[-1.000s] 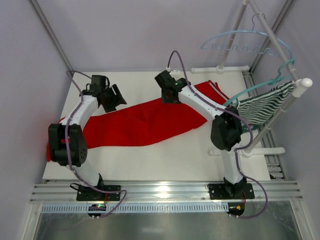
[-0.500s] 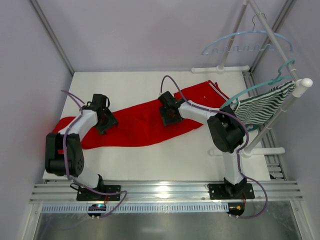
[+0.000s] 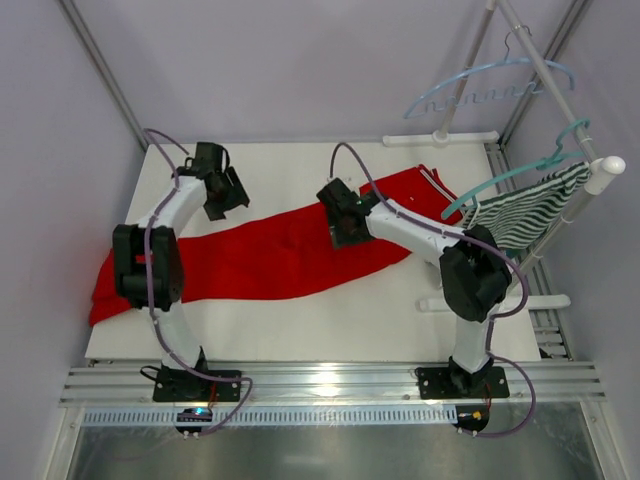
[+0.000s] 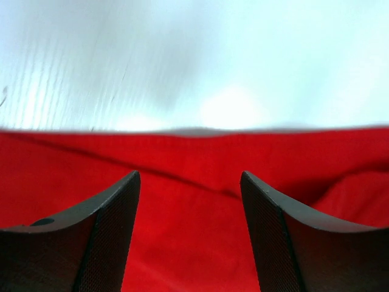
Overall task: Place the trousers on the hanger
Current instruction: Fold the trousers
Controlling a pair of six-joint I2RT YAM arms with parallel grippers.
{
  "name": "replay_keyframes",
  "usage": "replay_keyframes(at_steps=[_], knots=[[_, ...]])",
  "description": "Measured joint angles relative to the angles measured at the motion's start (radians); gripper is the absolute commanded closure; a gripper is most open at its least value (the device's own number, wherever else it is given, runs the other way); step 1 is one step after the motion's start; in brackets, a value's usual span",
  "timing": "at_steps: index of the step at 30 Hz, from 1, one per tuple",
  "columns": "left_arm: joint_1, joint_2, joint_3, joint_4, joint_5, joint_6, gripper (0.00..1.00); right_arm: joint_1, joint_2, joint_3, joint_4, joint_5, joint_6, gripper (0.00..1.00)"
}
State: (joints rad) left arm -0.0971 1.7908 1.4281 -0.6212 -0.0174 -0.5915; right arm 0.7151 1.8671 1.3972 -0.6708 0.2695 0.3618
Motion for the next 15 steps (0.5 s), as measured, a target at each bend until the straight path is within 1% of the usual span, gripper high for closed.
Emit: replay_keyframes(at_steps=[2,4,5,6,8,10,11,13,15], knots=[[-0.001,0.115,0.068,-0.024,-0.001,0.002,0.35,-0.008,0.032,0.146,-0.111,0.117,0.105,0.40],[-0.001,0.206,0.100,-0.034,-0.001,0.001,0.36,-0.029,0.103,0.359,-0.241,0.214,0.231,0.42],[-0.001,0.234,0.098,-0.040,-0.001,-0.002,0.36,-0.048,0.154,0.491,-0.307,0.263,0.310,0.42],[-0.001,0.254,0.088,-0.048,-0.002,-0.006,0.36,-0.066,0.193,0.584,-0.348,0.293,0.360,0.42],[-0.001,0.249,0.070,-0.047,-0.011,-0.017,0.37,-0.108,0.256,0.720,-0.411,0.341,0.452,0.44],[-0.002,0.234,0.048,-0.047,-0.032,-0.030,0.38,-0.155,0.303,0.794,-0.467,0.371,0.533,0.46],[-0.002,0.231,0.032,-0.051,-0.045,-0.032,0.40,-0.174,0.317,0.806,-0.480,0.377,0.565,0.46],[-0.002,0.220,0.016,-0.054,-0.067,-0.037,0.42,-0.217,0.343,0.806,-0.490,0.379,0.620,0.47],[-0.002,0.211,-0.001,-0.053,-0.080,-0.038,0.42,-0.247,0.362,0.798,-0.482,0.376,0.652,0.48]])
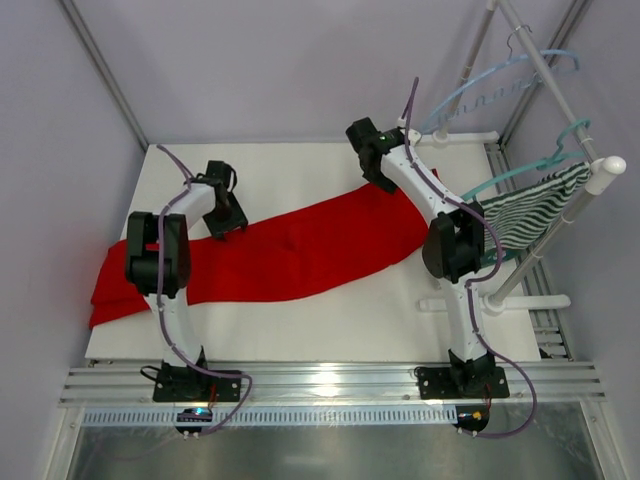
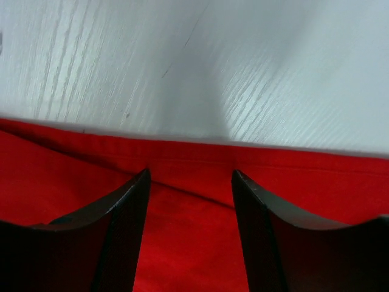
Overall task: Place the trousers on the hanger
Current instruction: Fold the trousers
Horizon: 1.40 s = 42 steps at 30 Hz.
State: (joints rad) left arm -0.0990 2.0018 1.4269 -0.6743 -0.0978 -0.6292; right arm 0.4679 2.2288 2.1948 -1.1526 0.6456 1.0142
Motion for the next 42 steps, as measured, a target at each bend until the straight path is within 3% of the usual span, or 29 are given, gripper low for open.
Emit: replay_keyframes(at_steps=[9,14,18,23,26,30,36,42], knots=[[0.002,-0.129,-0.187,-0.007,-0.095,-0.076,0.40,-0.028,0.016,-0.053,0.076,-0.019,0.035,0.48],[0.044,-0.180,-0.234,-0.050,-0.088,-0.087,0.36,-0.023,0.016,-0.127,0.235,-0.147,-0.116,0.47],[0.057,-0.210,-0.200,-0.035,0.023,-0.005,0.31,0.000,0.008,-0.248,0.386,-0.262,-0.270,0.47],[-0.002,-0.158,0.020,-0.011,0.153,0.116,0.29,0.063,-0.042,-0.385,0.488,-0.350,-0.410,0.46],[-0.068,-0.071,0.141,0.010,0.197,0.191,0.28,0.096,-0.115,-0.458,0.523,-0.402,-0.478,0.46],[-0.128,0.026,0.151,0.028,0.279,0.254,0.26,0.125,-0.299,-0.605,0.584,-0.468,-0.543,0.46],[-0.124,0.115,0.187,-0.025,0.378,0.320,0.27,0.121,-0.569,-0.742,0.624,-0.518,-0.576,0.46],[-0.124,0.115,0.169,-0.016,0.370,0.333,0.34,0.119,-0.665,-0.774,0.629,-0.526,-0.590,0.46]])
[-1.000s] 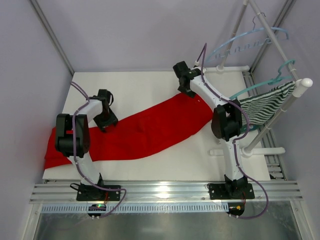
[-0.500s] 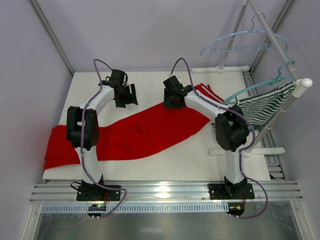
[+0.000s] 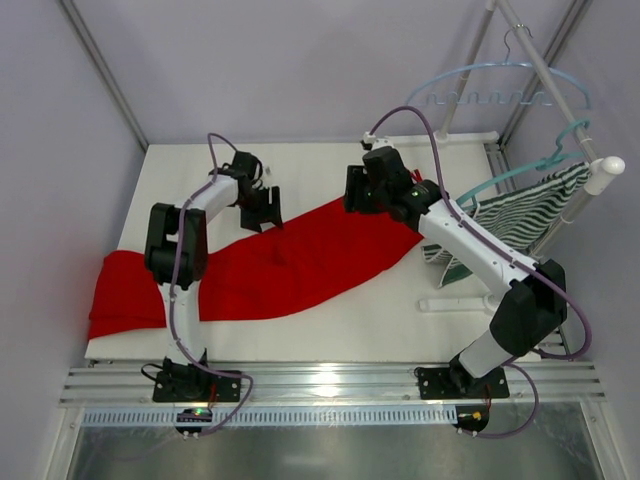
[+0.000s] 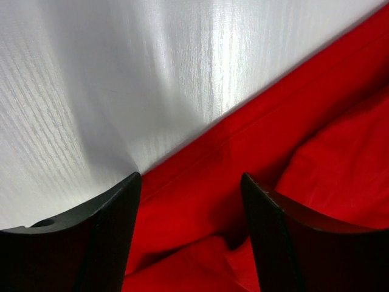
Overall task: Place the trousers on the hanger
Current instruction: Fold the trousers
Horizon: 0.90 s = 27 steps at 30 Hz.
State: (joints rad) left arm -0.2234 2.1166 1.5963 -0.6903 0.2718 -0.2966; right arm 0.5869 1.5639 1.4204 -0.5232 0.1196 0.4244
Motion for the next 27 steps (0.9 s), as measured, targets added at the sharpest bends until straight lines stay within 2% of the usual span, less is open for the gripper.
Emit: replay_keyframes(at_steps=[6,7,9,12,17,23,26,27], knots=[[0.003,-0.003,-0.016,0.006,-0.043,-0.011,0.58,0.000,0.000,-0.007,-0.021,0.010,0.005,0.46],[0.002,-0.004,-0.019,0.005,-0.061,-0.014,0.69,0.000,0.000,-0.007,-0.025,0.012,0.010,0.46],[-0.003,-0.005,-0.021,-0.010,-0.140,-0.031,0.79,0.000,0.000,-0.007,-0.030,0.014,0.020,0.46],[-0.017,-0.019,-0.039,-0.026,-0.263,-0.065,0.99,0.005,0.000,-0.007,-0.034,0.019,0.031,0.46],[-0.011,-0.078,-0.122,-0.032,-0.363,-0.123,1.00,0.023,0.042,0.042,-0.072,0.068,0.086,0.46],[0.015,-0.164,-0.239,-0.041,-0.433,-0.202,1.00,0.039,0.288,0.321,-0.234,0.224,0.292,0.46],[0.023,-0.220,-0.316,-0.046,-0.440,-0.231,0.71,0.040,0.446,0.468,-0.296,0.277,0.372,0.46],[0.023,-0.234,-0.333,-0.050,-0.445,-0.238,0.53,0.040,0.487,0.505,-0.315,0.288,0.388,0.46]])
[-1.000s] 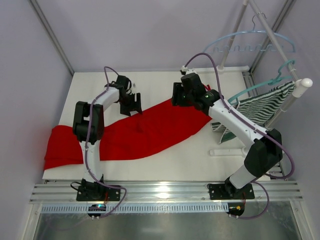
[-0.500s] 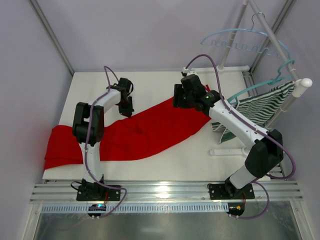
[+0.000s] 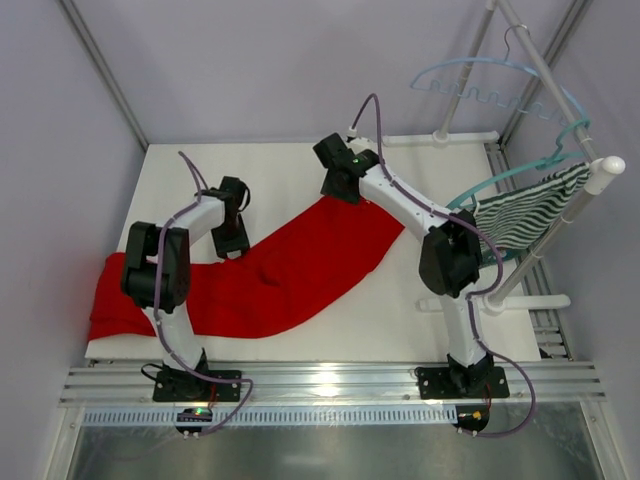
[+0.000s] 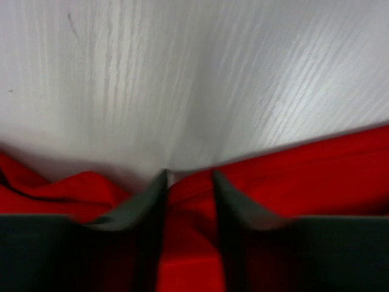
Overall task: Place the trousers on the hanger
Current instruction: Fold the trousers
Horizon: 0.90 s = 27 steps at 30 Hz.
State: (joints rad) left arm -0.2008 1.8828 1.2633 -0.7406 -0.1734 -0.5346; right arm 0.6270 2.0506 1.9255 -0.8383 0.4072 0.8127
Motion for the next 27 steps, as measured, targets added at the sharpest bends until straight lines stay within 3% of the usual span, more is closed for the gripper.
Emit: replay_keyframes(at_steps=[3,5,12,21,27], knots=[[-0.010,-0.035,-0.026,-0.023,-0.018,-0.009,0.39,0.001,0.133,0.113,-0.043,0.035,0.039,0.46],[-0.030,-0.063,-0.029,-0.039,-0.022,-0.007,0.37,0.000,0.189,0.154,-0.060,0.058,0.060,0.46],[-0.083,-0.179,-0.025,-0.037,0.072,0.000,0.35,-0.016,0.238,0.166,-0.034,0.092,0.088,0.46],[-0.123,-0.179,-0.022,-0.025,0.244,0.031,0.36,-0.106,0.303,0.181,0.041,0.074,0.082,0.46],[-0.140,-0.184,-0.022,-0.042,0.095,0.033,0.34,-0.160,0.341,0.182,0.114,0.057,0.031,0.46]])
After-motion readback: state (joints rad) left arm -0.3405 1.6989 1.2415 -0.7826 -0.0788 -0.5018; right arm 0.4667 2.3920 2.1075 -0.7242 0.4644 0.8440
